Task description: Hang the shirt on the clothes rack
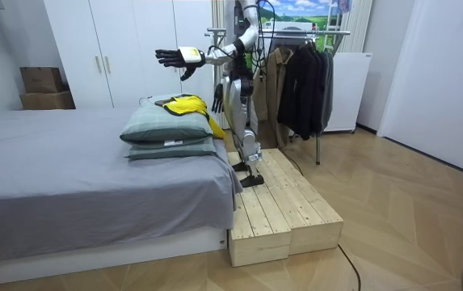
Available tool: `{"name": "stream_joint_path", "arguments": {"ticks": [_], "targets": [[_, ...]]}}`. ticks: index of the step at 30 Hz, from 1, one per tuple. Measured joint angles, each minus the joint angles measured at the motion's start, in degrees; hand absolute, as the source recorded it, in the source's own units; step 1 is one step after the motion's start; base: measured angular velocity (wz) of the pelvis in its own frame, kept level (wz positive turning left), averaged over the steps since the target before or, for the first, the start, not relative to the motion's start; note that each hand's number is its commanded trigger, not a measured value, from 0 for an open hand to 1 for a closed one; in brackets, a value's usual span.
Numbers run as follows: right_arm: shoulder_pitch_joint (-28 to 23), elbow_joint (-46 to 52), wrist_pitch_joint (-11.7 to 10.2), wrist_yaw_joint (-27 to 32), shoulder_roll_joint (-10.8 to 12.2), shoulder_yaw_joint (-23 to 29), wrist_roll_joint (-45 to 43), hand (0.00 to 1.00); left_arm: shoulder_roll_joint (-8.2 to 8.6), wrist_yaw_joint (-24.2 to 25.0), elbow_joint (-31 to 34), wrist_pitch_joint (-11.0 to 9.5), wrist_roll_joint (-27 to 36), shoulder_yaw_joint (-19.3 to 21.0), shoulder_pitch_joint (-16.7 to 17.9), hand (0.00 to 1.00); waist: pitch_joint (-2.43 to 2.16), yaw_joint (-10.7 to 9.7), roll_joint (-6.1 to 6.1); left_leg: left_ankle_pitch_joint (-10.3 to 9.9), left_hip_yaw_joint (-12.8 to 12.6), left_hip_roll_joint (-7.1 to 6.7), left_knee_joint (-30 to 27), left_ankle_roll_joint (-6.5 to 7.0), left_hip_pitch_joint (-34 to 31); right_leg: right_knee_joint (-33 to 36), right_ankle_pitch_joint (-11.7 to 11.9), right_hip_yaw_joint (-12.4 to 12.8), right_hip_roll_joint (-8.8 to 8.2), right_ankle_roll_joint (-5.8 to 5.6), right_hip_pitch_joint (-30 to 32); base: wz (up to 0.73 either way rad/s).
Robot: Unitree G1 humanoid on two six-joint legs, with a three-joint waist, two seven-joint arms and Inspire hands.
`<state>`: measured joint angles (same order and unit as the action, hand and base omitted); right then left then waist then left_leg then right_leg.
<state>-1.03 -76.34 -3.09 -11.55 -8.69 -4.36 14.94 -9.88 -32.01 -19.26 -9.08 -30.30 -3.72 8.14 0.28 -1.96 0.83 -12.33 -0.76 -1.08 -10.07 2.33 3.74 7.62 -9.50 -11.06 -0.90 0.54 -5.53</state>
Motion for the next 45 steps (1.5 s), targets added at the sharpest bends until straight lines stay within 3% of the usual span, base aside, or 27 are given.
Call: {"name": "stream_joint_path", "arguments": {"ticks": [15,19,23,27,33,38,45], "targets": [[0.29,-0.07,0.23,-1.12,-0.21,1.20,-2.78,0.00,-1.10,3.68,0.10,0.33,-1.90,1.65,0.07,0.00,-0.26,-0.61,0.36,0.05,-1.49,0.33,0.41,-0.10,1.10,0.21,0.06,1.64,0.25,0.09,-0.24,-0.05],[0.33,-0.01,0.17,-1.19,-0.23,1.29,-3.52,0.00,-1.40,4.15,0.10,0.36,-2.01,1.64,0.09,0.00,-0.24,-0.58,0.35,0.05,-1.57,0.33,0.44,-0.09,1.24,0.21,0.07,1.73,0.18,0.08,-0.26,0.00],[0.34,0.03,0.11,-1.19,-0.26,1.56,-4.05,0.00,-2.73,4.46,-0.06,0.37,-2.00,1.65,0.09,0.00,-0.14,-0.70,0.49,0.05,-1.57,0.36,0.65,-0.09,1.54,0.24,0.07,1.66,0.27,0.08,-0.47,0.00],[0.39,0.05,0.11,-1.18,-0.34,1.90,-4.16,0.00,-2.75,4.70,-0.76,0.37,-2.74,1.84,0.09,0.00,0.04,-0.70,0.76,0.04,-1.64,0.37,0.73,-0.09,1.53,0.34,0.07,1.49,0.33,0.09,-0.40,0.00],[0.50,0.09,0.16,-1.26,-0.52,2.20,-4.60,0.00,-2.87,4.70,-3.90,0.44,-5.52,2.61,-0.53,0.00,0.05,-0.85,0.80,0.04,-1.71,0.37,0.76,-0.10,1.45,0.33,0.07,1.55,0.32,0.09,-0.22,0.00],[0.48,0.00,0.12,-1.12,-0.53,2.20,-3.98,0.00,-2.89,4.74,-10.03,1.78,-8.23,2.85,-3.41,0.00,0.04,-1.01,1.03,0.04,-2.03,0.38,0.72,-0.10,1.57,0.31,0.08,1.74,0.28,0.09,-0.04,-0.01],[0.54,0.03,0.04,-1.12,-0.68,1.27,-3.14,0.00,-2.88,4.74,-12.67,2.88,-10.78,2.18,-4.12,0.00,0.03,-1.86,1.53,0.04,-2.10,0.37,0.71,-0.10,1.56,0.30,0.08,1.78,0.24,0.09,-0.09,0.00]]}}
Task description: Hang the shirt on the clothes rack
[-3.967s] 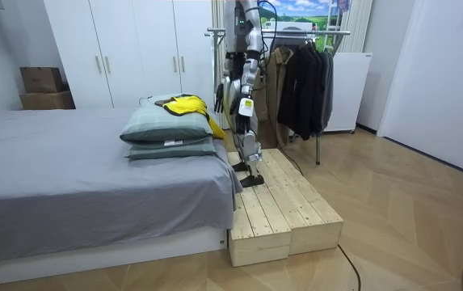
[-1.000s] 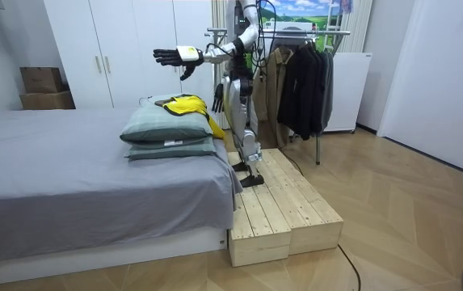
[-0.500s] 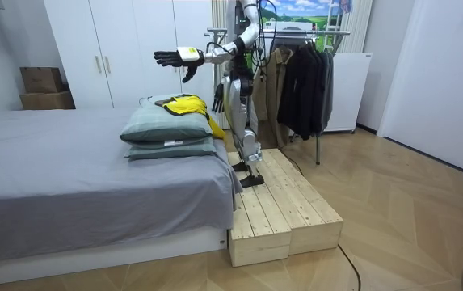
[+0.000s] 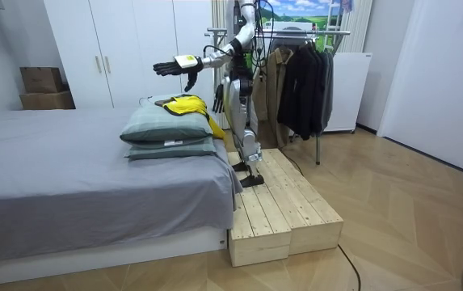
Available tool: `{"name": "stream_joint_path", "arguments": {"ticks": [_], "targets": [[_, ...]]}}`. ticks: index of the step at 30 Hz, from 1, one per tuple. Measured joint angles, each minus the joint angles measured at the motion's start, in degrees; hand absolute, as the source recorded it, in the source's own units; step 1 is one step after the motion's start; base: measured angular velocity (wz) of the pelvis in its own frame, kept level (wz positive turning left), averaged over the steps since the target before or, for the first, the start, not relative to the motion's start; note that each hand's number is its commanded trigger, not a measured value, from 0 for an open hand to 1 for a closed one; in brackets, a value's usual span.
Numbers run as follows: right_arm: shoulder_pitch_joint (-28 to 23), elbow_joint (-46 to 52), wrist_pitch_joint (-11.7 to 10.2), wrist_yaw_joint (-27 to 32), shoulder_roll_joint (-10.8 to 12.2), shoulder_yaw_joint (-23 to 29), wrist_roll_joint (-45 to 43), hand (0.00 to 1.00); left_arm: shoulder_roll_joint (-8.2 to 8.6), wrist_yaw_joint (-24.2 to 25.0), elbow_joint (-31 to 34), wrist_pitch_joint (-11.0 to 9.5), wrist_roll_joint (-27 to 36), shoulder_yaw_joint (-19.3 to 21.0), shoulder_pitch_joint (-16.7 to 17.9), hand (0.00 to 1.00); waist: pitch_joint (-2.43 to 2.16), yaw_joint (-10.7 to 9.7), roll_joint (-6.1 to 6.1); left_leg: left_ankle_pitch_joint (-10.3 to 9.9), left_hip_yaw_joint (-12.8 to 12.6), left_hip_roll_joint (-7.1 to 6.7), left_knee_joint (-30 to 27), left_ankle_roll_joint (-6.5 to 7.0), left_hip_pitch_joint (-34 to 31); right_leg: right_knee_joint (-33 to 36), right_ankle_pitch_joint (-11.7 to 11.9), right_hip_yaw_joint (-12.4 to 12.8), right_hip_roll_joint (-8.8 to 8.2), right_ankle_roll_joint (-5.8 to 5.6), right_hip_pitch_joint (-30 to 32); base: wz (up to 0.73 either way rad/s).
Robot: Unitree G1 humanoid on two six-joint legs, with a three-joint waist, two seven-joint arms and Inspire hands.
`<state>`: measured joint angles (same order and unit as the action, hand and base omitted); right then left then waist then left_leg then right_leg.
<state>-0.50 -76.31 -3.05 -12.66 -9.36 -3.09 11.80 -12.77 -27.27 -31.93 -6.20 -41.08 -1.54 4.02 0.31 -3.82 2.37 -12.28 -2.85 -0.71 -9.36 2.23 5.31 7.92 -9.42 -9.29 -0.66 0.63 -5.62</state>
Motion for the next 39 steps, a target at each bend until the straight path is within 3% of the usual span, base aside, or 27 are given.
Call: {"name": "stream_joint_path", "arguments": {"ticks": [10,15,23,28,39], "targets": [[0.36,0.06,0.11,0.04,-0.04,-0.28,0.38,0.00,0.00,0.03,-2.51,1.61,-0.11,-4.40,-0.12,0.00,0.03,-1.17,0.12,0.00,-0.40,0.02,0.17,0.00,0.22,0.31,0.00,0.95,0.09,0.00,-0.04,-0.01],[0.66,0.06,0.12,0.30,-0.02,-0.26,0.37,0.00,-0.01,0.08,-2.40,2.19,-1.18,-4.41,-0.57,0.00,-0.02,-1.95,0.14,0.00,-0.22,0.02,0.12,0.01,-0.46,0.36,0.00,0.71,0.06,0.00,0.57,0.02],[1.41,-0.35,0.13,2.17,0.04,-0.83,0.37,0.00,0.00,0.04,-2.47,2.52,-3.15,-4.43,-4.60,0.00,0.09,-2.39,-0.22,0.02,-0.32,0.00,0.02,0.03,-1.51,0.61,0.01,1.14,0.08,0.00,1.79,-0.01],[1.43,-0.25,0.09,3.69,0.03,-0.81,0.35,0.00,0.03,0.05,-2.46,3.43,-3.83,-5.54,-5.32,0.00,0.05,-2.74,-0.17,0.02,-0.38,-0.04,-0.08,0.03,-1.61,0.59,0.01,1.16,0.02,-0.01,1.81,0.00],[1.51,0.25,-0.18,6.49,0.03,-1.91,-0.28,0.00,0.19,0.02,-2.47,3.45,-6.91,-6.67,-5.83,0.00,-0.09,-3.43,0.12,0.14,-0.39,-0.01,-0.22,0.13,-1.65,0.72,0.01,0.91,-0.04,-0.01,1.70,0.01]]}}
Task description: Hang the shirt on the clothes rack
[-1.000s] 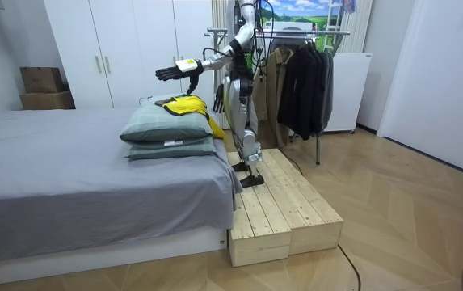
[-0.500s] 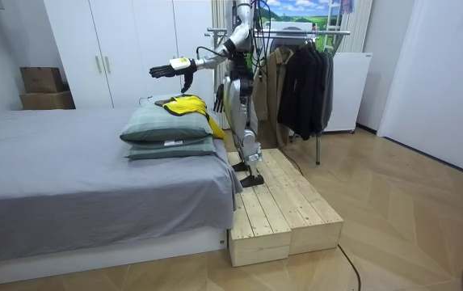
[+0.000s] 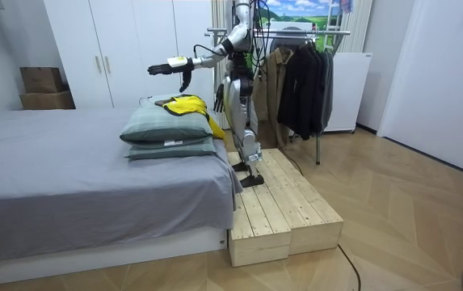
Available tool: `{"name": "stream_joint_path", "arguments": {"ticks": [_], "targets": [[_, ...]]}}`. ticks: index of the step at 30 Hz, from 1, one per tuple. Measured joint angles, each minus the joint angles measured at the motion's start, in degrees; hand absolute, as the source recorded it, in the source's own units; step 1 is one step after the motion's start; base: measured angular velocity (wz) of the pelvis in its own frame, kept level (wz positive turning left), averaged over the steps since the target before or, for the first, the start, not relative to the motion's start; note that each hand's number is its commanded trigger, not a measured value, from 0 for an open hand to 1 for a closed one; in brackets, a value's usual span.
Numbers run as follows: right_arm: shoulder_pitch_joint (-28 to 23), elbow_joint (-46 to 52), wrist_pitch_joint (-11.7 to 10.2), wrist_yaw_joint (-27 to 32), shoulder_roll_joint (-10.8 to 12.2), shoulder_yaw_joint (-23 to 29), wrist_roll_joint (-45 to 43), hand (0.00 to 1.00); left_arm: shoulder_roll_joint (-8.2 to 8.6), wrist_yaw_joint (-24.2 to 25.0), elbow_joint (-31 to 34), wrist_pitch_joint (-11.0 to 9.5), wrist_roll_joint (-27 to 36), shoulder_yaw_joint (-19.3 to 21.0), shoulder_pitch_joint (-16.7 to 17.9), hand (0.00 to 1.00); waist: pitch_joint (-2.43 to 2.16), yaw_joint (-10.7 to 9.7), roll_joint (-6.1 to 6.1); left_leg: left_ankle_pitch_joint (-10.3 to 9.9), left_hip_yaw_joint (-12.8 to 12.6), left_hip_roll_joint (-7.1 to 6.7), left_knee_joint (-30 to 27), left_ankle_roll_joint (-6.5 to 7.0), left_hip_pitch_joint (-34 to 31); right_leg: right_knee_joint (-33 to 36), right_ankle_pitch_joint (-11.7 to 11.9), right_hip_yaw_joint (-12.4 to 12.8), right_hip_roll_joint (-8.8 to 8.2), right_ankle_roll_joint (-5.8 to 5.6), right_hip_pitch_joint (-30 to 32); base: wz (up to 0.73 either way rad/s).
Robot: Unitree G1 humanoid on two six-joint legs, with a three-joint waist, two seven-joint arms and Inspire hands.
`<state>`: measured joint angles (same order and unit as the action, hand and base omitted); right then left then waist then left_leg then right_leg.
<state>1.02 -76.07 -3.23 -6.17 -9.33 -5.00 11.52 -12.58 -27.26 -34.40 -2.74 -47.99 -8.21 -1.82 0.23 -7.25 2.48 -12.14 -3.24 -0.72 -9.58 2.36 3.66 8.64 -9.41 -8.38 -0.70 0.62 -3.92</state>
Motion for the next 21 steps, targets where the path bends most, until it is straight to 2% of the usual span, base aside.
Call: {"name": "stream_joint_path", "arguments": {"ticks": [9,17,21], "targets": [[0.08,0.72,-0.42,0.13,-0.08,-1.58,0.70,0.00,0.00,-1.53,-0.05,-0.20,0.31,-1.05,-1.27,0.00,-0.02,-0.46,0.12,0.05,-0.68,0.12,0.06,0.06,-1.16,0.22,0.28,0.55,0.09,0.01,1.57,-0.04],[2.24,0.13,-0.37,1.00,0.02,-2.96,-0.12,0.00,0.16,-2.55,-9.60,-0.46,2.48,-0.98,-8.77,0.00,0.09,-0.42,-0.20,0.57,-1.31,0.14,-0.05,0.22,-4.00,0.11,1.00,1.36,0.02,-0.06,4.99,-0.04],[3.89,-0.12,-0.29,1.22,0.23,-3.94,-1.56,0.00,0.70,-2.48,-12.10,-0.65,3.90,-1.10,-10.82,0.00,0.46,-0.58,-0.87,0.79,-1.41,0.20,-0.02,0.26,-5.47,0.12,1.30,0.85,-0.10,-0.04,6.38,-0.01]]}}
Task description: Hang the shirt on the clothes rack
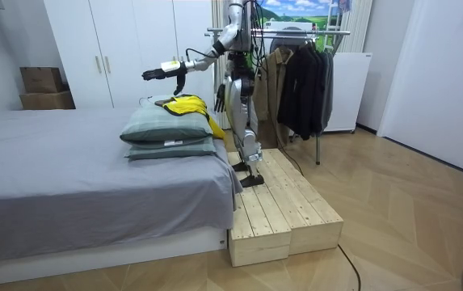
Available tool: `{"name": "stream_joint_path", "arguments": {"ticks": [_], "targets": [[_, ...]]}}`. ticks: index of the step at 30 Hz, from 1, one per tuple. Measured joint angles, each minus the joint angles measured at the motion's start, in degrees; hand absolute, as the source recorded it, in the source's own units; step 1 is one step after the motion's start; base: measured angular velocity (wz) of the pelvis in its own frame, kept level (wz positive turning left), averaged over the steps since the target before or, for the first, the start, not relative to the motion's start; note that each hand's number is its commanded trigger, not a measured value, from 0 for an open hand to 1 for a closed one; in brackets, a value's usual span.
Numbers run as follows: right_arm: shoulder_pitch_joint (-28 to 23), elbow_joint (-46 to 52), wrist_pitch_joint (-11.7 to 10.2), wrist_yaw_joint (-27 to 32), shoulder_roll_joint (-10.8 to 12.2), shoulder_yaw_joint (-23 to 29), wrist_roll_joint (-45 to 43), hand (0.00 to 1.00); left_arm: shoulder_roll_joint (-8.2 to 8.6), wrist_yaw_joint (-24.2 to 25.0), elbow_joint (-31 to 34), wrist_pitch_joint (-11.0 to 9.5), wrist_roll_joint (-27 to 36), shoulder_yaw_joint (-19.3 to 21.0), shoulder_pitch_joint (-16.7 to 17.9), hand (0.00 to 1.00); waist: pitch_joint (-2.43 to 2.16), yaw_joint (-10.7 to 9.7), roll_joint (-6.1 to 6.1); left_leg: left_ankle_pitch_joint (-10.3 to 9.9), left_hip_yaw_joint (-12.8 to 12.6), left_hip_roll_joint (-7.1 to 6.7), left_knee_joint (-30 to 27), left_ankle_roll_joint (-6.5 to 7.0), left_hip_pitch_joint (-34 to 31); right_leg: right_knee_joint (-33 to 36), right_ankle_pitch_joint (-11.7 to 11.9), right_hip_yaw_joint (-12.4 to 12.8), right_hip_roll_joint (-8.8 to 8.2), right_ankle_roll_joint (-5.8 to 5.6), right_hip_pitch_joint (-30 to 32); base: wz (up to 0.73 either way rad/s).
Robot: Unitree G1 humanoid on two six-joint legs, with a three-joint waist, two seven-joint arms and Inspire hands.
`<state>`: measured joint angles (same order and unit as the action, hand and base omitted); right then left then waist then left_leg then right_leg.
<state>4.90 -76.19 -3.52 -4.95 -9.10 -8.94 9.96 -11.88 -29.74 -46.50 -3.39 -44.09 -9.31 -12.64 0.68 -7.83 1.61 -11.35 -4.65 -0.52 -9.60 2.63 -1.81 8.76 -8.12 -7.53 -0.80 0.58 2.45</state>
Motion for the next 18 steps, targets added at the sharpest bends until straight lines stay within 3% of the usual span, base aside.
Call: {"name": "stream_joint_path", "arguments": {"ticks": [2,15,18], "targets": [[1.45,-1.03,0.02,0.28,-0.01,-1.11,-1.24,0.00,0.31,0.10,-2.20,-0.23,2.00,-0.47,-1.56,0.00,0.26,-0.07,-0.35,0.09,0.06,-0.10,-0.08,0.06,-0.57,-0.04,0.07,-0.37,-0.09,0.02,0.33,0.02],[4.13,-2.03,1.13,0.59,0.40,-5.01,-1.26,0.00,0.32,1.66,-9.95,-0.36,8.93,-0.75,-4.16,0.00,0.35,0.38,-0.28,0.12,0.09,0.15,0.03,0.05,-1.50,-0.09,0.07,-0.33,-0.18,0.01,1.46,0.00],[4.45,-2.21,1.11,0.59,0.41,-5.54,-1.14,0.00,0.31,2.96,-10.46,-0.39,13.32,-0.85,-4.19,0.00,0.69,0.23,-0.33,0.12,0.05,0.17,0.05,0.05,-1.65,-0.08,0.07,-0.25,-0.21,0.01,1.62,0.00]]}}
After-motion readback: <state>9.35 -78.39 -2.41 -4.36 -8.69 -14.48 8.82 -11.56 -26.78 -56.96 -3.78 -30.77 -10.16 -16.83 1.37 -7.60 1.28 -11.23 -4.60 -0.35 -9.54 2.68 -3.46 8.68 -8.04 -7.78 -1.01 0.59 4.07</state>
